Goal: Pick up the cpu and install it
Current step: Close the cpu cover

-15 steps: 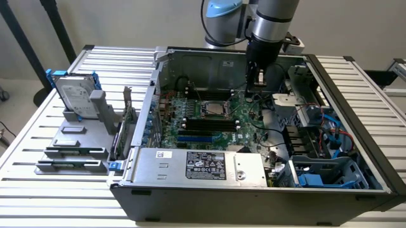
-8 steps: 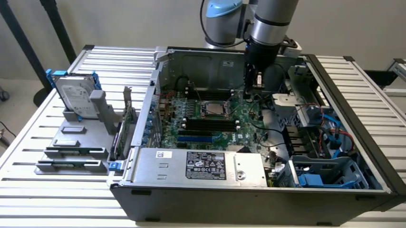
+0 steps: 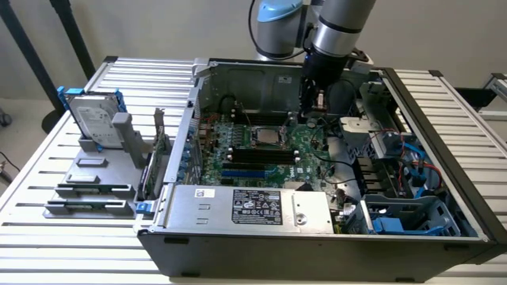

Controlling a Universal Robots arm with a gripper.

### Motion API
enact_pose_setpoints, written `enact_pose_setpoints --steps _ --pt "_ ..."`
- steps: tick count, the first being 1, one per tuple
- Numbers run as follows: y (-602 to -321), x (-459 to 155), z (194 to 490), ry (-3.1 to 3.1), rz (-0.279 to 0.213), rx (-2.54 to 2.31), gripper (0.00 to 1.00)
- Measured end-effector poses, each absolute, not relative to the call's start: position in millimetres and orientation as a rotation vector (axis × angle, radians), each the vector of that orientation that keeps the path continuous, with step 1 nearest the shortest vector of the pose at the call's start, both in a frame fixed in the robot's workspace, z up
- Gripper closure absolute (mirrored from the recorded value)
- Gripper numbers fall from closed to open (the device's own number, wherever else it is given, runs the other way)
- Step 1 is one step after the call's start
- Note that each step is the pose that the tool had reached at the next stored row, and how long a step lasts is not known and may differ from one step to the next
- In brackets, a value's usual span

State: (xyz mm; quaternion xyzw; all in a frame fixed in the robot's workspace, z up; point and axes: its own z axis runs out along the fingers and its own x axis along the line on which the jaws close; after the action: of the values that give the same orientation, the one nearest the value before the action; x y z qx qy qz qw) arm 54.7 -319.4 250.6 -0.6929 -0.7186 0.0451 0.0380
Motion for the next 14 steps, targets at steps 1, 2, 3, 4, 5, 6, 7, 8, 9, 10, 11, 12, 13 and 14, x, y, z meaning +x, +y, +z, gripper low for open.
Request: enact_pose_setpoints --steps 1,2,3,4,5,6,7,8,9,10,11,12,13,14 --pt "-319 54 251 -2.205 0.145 -2.118 0.89" --pt "-319 54 251 -2.205 0.150 -2.111 0.89" --pt "-319 53 251 -2.206 0.153 -2.105 0.89" --pt "-319 52 251 -2.206 0.155 -2.099 0.89" --pt "-319 51 250 -2.207 0.157 -2.094 0.89" --pt "-319 49 250 -2.207 0.157 -2.090 0.89" --pt "-319 48 250 -2.207 0.157 -2.085 0.89" --pt "-319 46 250 -2.207 0.157 -2.081 0.89" --pt "-319 44 250 -2.208 0.156 -2.077 0.89" --pt "-319 42 250 -2.207 0.155 -2.074 0.89" --pt "-319 40 250 -2.207 0.154 -2.070 0.89" --pt "-319 38 249 -2.207 0.152 -2.067 0.89" --pt "-319 36 249 -2.207 0.151 -2.063 0.89" --pt "-319 34 249 -2.207 0.149 -2.060 0.89"
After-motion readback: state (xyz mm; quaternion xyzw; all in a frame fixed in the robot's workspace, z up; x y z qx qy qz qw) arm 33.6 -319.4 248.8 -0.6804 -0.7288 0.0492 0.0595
